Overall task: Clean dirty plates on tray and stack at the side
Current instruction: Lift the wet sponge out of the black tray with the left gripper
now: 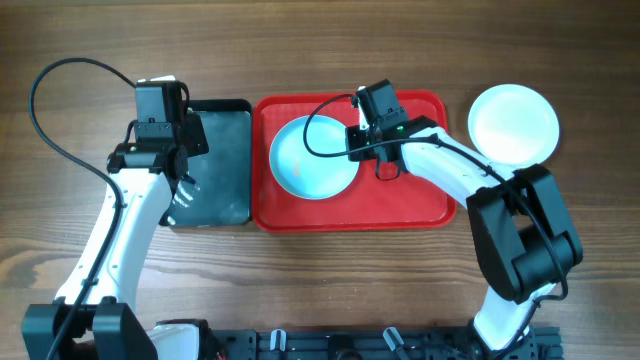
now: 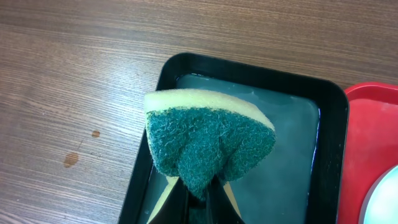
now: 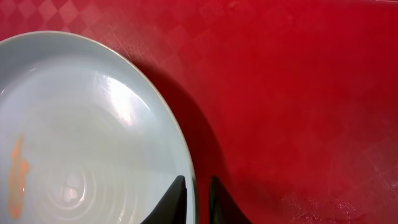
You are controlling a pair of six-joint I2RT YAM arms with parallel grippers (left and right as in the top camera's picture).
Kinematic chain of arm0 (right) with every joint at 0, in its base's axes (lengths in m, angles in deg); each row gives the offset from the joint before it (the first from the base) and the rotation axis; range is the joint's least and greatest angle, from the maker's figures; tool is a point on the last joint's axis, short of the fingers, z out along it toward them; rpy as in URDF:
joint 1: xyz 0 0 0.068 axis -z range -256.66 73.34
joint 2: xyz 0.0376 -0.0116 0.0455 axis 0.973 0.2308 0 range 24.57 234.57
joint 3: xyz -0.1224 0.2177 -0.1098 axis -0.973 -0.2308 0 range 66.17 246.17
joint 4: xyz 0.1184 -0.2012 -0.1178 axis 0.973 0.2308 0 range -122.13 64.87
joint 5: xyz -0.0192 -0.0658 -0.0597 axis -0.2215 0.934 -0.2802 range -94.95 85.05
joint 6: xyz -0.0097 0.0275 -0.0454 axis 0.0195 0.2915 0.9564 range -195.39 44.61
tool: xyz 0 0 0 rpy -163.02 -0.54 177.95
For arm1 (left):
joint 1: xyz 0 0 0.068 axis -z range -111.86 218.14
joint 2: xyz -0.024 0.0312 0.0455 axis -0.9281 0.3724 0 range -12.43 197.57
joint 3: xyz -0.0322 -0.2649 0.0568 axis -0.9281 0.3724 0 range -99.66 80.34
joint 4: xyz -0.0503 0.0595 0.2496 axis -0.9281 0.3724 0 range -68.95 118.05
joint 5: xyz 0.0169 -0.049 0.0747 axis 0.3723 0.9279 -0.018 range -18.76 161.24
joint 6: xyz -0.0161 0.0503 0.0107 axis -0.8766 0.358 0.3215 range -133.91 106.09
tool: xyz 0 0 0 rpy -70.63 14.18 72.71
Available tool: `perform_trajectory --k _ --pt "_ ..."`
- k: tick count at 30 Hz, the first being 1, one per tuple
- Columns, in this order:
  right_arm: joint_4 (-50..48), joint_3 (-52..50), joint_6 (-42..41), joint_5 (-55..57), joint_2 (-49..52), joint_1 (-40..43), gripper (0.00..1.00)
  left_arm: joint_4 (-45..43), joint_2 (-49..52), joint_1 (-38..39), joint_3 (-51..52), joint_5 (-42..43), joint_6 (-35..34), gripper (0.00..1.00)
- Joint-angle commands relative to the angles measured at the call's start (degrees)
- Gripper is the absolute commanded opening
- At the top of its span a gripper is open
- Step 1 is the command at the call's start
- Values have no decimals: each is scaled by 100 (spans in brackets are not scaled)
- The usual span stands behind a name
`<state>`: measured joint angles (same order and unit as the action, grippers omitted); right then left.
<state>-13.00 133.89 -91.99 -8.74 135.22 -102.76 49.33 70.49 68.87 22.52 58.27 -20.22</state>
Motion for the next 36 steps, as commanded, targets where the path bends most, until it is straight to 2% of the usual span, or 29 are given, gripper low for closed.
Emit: perform_trajectory --k 1,9,16,20,22,24,26,30,36 --pt "13 -74 -11 74 52 -28 6 -13 -66 -20 -92 74 2 4" --pt "402 44 -450 -216 -13 -28 4 -17 -66 -20 -90 72 4 4" --pt "960 136 -737 9 -535 -28 5 -15 -66 -20 -90 72 4 4" --pt "957 133 -734 9 -533 -28 16 -15 -63 -20 -90 74 4 4" --pt "949 125 -671 11 -531 -28 27 -15 -63 -20 -90 74 4 4" --pt "942 116 -564 35 -509 -28 34 -15 -63 -20 -92 72 4 4" --pt "944 116 -564 31 -450 -28 33 -15 -63 -20 -90 72 7 4" --pt "940 116 -595 28 -304 -28 23 -28 -63 -22 -90 72 11 4" --pt "901 116 -592 -35 -170 -28 22 -37 -63 -20 -92 72 9 4"
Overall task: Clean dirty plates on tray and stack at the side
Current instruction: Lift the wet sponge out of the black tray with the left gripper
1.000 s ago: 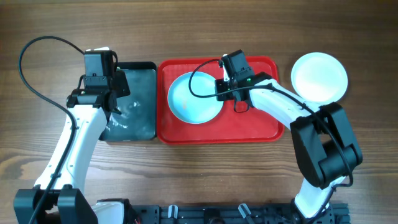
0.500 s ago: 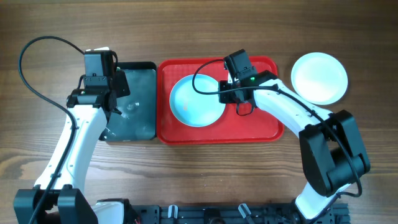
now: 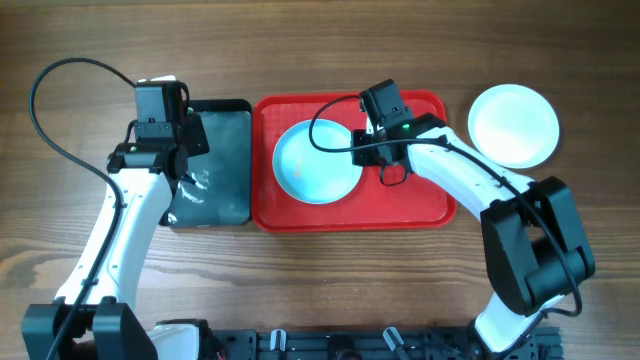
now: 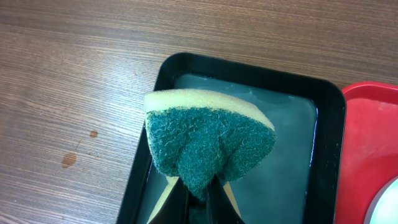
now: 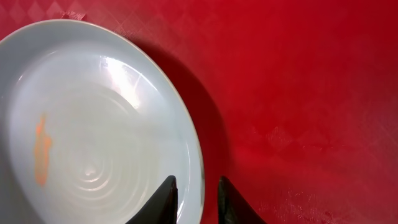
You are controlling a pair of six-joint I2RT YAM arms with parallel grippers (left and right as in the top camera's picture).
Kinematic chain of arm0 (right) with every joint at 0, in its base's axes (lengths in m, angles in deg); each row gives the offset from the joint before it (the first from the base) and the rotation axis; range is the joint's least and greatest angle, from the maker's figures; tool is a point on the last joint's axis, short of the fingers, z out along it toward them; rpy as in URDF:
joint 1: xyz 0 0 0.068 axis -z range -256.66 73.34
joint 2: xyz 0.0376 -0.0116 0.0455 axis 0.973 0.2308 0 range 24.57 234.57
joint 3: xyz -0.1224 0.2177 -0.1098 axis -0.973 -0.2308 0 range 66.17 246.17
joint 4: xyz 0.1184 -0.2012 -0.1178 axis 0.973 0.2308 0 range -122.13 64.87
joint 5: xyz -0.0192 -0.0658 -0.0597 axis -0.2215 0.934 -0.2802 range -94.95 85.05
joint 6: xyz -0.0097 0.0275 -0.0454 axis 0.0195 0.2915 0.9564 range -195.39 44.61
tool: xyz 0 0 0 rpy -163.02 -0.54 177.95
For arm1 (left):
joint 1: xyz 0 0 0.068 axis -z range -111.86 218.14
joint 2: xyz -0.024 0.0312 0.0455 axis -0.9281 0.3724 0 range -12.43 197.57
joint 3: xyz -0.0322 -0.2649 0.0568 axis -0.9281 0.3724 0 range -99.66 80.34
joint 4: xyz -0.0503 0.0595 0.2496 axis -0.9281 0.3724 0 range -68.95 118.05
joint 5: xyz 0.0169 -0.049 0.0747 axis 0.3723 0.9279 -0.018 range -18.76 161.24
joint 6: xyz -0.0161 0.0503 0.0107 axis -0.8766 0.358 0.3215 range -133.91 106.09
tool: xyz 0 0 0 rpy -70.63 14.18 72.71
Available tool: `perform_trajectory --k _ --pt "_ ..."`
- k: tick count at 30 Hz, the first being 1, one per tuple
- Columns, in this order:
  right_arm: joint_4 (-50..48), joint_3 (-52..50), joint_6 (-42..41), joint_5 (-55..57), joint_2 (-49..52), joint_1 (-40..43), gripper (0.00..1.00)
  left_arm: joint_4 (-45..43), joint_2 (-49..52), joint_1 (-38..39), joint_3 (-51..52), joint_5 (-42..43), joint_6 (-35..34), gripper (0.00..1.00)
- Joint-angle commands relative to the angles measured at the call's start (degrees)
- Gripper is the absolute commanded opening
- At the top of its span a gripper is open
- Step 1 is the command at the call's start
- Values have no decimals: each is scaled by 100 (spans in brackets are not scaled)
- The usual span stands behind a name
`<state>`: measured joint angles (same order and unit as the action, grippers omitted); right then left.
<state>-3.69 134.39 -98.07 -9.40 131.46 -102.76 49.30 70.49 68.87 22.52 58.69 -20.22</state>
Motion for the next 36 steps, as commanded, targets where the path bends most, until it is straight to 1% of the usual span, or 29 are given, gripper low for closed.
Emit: perform_trajectory --k 1,4,6,8,10,17,19,27,29,34,36 --pt "-44 66 15 31 256 -28 22 -33 -63 -20 -90 31 11 4" --pt "-122 66 17 -11 435 -28 18 -33 -63 -20 -92 31 11 4" --pt "-153 68 17 -76 433 -28 11 -33 -63 -20 -90 31 11 4" --pt "-160 66 17 -76 433 -28 9 -35 -63 -20 -92 31 11 4" --pt "-170 66 17 -76 433 -28 4 -39 -63 -20 -90 31 122 4" --pt "-339 68 15 -79 433 -28 4 -258 -63 -20 -92 -114 942 4" --pt "-337 68 17 -81 433 -28 5 -280 -63 -20 -92 -236 962 4" --pt "-337 68 20 -83 433 -28 4 -273 -63 -20 -92 -229 1016 4" --pt "-339 68 20 -107 433 -28 4 -120 -63 9 -92 -24 1012 4" --pt "-341 68 17 -125 433 -28 4 -70 -61 33 -90 -15 990 4" --pt "-341 68 17 -138 433 -28 4 -254 -68 33 -92 -103 745 4"
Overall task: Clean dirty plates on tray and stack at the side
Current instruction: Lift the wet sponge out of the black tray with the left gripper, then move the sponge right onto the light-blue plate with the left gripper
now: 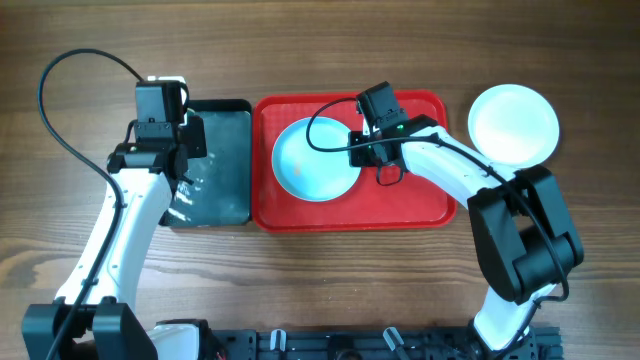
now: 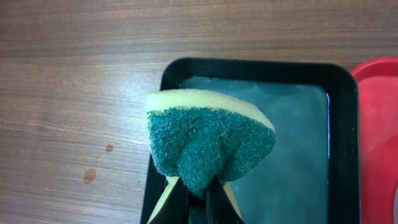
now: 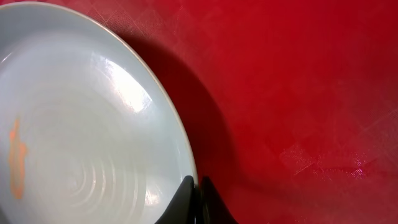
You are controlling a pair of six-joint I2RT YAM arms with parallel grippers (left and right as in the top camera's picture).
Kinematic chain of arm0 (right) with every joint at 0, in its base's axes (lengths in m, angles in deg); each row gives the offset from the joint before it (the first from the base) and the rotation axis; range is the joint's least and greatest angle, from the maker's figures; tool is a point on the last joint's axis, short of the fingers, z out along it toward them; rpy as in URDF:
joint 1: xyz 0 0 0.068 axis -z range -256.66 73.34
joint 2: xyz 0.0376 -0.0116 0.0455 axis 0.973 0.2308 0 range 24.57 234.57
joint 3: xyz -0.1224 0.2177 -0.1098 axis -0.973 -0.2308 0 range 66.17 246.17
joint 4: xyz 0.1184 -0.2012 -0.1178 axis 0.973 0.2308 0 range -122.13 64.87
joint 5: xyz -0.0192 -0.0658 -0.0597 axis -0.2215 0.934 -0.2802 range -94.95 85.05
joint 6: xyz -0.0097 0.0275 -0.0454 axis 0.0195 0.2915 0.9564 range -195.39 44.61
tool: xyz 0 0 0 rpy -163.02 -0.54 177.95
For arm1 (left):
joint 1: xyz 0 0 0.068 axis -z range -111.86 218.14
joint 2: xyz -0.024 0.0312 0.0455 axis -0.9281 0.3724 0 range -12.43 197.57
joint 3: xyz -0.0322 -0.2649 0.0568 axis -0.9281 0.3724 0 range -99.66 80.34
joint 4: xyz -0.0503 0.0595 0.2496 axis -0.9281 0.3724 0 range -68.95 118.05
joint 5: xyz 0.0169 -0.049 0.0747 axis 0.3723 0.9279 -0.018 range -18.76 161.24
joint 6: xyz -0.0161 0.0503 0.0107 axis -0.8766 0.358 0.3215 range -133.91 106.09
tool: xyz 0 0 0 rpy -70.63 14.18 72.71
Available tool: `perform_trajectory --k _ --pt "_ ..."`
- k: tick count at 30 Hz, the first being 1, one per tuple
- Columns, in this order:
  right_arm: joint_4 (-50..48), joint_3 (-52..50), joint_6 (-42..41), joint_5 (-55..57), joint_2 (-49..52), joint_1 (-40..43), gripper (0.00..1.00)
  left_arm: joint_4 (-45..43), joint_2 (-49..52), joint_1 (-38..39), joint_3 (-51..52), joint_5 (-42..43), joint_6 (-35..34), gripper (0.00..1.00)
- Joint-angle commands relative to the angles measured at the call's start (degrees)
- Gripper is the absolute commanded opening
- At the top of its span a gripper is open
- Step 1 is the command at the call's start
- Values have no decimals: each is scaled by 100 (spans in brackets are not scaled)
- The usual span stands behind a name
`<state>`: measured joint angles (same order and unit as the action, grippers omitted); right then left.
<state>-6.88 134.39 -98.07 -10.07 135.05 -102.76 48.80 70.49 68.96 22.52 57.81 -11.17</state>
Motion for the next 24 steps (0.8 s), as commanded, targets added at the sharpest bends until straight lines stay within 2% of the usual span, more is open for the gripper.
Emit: perform_trajectory --k 1,4,6,10,13,19,24 --pt "-28 68 15 -109 74 -28 4 -422 -125 24 -96 -203 -321 4" --pt "-37 68 17 -140 74 -28 4 -992 -494 107 -188 -227 -564 4" --pt "-37 68 20 -140 74 -28 4 -1058 -623 321 -188 -157 -651 4" --pt "-39 68 17 -140 74 -28 4 -748 -439 1075 -186 691 -1534 4" --pt "-39 68 17 -140 74 -28 4 -693 63 1576 -186 1220 -2146 4" --pt "-50 68 17 -140 74 -28 4 -697 1156 2225 -186 1207 -2319 4" --pt "-52 68 15 -140 74 -28 4 -761 1375 2562 -186 774 -2483 4"
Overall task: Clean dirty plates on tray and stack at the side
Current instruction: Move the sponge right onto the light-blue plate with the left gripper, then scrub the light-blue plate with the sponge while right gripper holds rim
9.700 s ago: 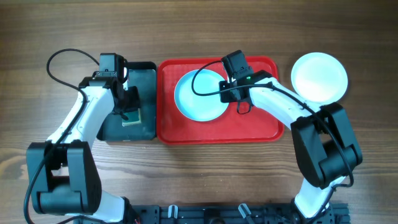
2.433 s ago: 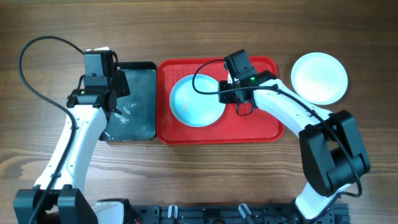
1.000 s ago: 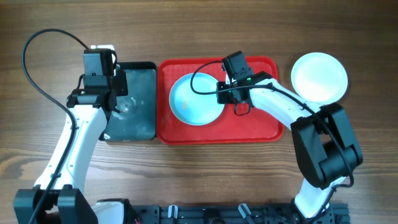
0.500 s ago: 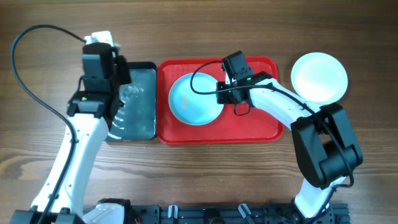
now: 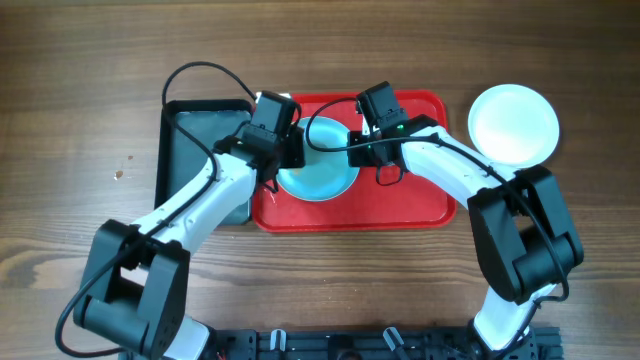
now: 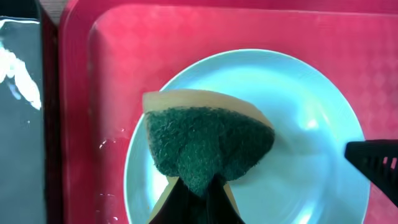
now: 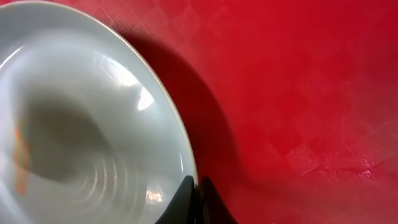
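Observation:
A light blue plate [image 5: 322, 176] lies on the red tray [image 5: 420, 195]; an orange smear [image 7: 18, 163] shows on its left part. My left gripper [image 6: 198, 194] is shut on a green-and-yellow sponge [image 6: 208, 142] held over the plate's left half [image 6: 305, 155]; whether it touches I cannot tell. The sponge's shadow falls across the plate [image 7: 81, 81]. My right gripper [image 7: 196, 186] is shut on the plate's right rim, seen from overhead at the right gripper [image 5: 358, 156]. A clean white plate [image 5: 513, 123] sits on the table to the right of the tray.
A black tray of water [image 5: 195, 150] lies against the red tray's left edge [image 6: 78, 124]. Both arms' cables loop above the red tray. Bare wooden table [image 5: 80, 220] surrounds the trays.
My left arm has moved right with the sponge, from above the black water tray to above the blue plate. The right gripper stays shut on the plate's rim.
At first my right gripper straddled the plate's right rim with its fingers slightly apart, then stood wider open, then was shut on the rim. My left gripper held the sponge over the water tray all that while and now holds it over the plate.

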You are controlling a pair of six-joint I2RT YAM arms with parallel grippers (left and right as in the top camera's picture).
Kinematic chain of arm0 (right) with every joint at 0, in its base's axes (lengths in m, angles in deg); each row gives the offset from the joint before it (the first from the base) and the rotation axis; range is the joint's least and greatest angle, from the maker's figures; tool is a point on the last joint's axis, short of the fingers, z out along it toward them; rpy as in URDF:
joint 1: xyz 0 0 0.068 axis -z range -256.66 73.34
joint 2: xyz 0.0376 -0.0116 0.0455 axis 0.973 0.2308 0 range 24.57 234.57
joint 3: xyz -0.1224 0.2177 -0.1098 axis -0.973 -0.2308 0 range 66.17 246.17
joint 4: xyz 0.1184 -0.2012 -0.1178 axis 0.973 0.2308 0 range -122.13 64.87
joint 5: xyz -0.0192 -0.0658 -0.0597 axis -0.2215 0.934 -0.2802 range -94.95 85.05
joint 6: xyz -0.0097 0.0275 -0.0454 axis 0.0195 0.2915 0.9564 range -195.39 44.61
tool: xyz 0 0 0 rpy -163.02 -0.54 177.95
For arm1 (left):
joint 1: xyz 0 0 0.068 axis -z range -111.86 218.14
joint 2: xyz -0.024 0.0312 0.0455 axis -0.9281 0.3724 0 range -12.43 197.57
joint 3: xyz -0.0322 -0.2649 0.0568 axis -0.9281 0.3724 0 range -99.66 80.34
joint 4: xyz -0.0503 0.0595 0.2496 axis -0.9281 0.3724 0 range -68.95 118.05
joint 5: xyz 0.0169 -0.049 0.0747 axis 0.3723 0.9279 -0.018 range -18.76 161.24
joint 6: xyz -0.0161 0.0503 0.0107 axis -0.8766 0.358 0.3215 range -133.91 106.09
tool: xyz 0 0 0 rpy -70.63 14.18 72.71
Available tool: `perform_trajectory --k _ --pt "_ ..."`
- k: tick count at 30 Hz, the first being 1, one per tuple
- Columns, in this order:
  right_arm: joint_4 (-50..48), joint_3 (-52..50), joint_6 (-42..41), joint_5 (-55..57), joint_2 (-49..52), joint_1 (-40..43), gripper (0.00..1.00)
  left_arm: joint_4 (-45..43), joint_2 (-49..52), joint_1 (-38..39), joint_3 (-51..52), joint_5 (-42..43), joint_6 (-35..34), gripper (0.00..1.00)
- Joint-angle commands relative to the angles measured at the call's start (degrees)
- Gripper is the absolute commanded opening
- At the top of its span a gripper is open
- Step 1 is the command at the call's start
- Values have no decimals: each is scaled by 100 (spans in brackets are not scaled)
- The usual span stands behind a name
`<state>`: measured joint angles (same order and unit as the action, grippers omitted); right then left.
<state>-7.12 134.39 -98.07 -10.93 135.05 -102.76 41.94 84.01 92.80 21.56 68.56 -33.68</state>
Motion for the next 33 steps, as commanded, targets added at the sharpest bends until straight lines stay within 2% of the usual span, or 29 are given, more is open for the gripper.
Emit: perform_trajectory --k 1,6,13,17,19,23,26,33 --pt "-28 68 15 -55 74 -28 4 -70 22 245 -90 -507 -352 4" --pt "-57 68 2 -319 74 -28 4 -66 81 555 -90 -1292 -474 4" --pt "-55 68 13 -313 74 -28 4 79 391 442 -90 -1300 -474 4" --pt "-55 68 13 -313 74 -28 4 105 409 61 -90 -601 -472 4" --pt "-55 66 13 -313 74 -28 4 144 492 -74 -90 35 -476 4" --pt "-55 68 13 -315 74 -28 4 186 1027 -63 -90 79 -708 4" --pt "-59 68 7 -317 74 -28 4 223 1198 -61 -90 560 -1078 4" --pt "-57 66 20 -315 74 -28 4 269 1211 63 -81 1043 -1099 4"
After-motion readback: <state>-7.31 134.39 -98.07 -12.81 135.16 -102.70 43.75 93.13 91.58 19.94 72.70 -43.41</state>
